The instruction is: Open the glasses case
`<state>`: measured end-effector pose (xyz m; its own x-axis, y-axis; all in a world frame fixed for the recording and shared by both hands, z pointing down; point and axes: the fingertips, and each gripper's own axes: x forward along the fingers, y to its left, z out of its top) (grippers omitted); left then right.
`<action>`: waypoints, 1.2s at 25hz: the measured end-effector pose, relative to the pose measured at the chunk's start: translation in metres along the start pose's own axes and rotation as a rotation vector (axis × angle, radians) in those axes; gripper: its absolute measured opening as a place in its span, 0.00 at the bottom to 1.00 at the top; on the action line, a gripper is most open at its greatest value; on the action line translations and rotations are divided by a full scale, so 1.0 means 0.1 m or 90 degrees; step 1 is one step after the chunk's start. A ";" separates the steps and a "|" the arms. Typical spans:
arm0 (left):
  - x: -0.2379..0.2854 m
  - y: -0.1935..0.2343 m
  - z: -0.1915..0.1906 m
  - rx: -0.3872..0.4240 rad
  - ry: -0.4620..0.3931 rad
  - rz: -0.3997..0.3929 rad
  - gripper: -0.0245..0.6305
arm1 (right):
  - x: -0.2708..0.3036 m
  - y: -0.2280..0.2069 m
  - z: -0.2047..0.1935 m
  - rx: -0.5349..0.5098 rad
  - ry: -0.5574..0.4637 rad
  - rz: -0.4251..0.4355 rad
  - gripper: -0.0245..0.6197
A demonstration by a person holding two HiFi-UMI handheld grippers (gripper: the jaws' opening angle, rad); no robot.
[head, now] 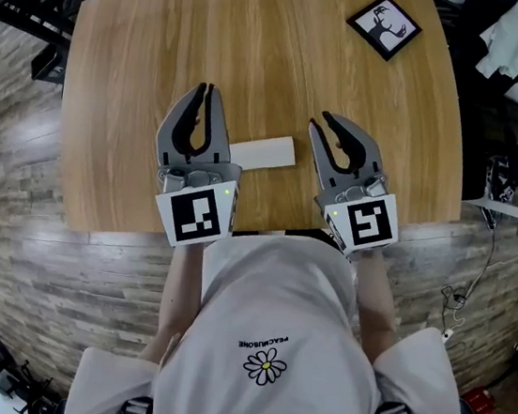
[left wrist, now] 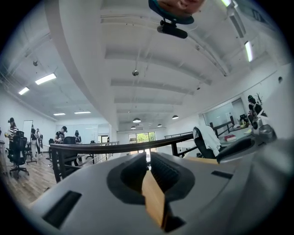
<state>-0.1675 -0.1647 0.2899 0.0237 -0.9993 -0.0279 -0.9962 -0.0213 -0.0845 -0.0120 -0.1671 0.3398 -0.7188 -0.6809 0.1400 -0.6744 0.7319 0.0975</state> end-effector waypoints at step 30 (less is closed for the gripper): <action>-0.75 -1.47 -2.54 0.535 0.506 -0.707 0.46 | -0.20 0.79 -2.27 -0.097 0.391 0.331 0.33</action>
<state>-0.0442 -0.0946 0.5577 0.3556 -0.2675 0.8955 -0.1831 -0.9596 -0.2139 -0.0126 -0.0905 0.5687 -0.6828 -0.1516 0.7147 -0.2181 0.9759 -0.0013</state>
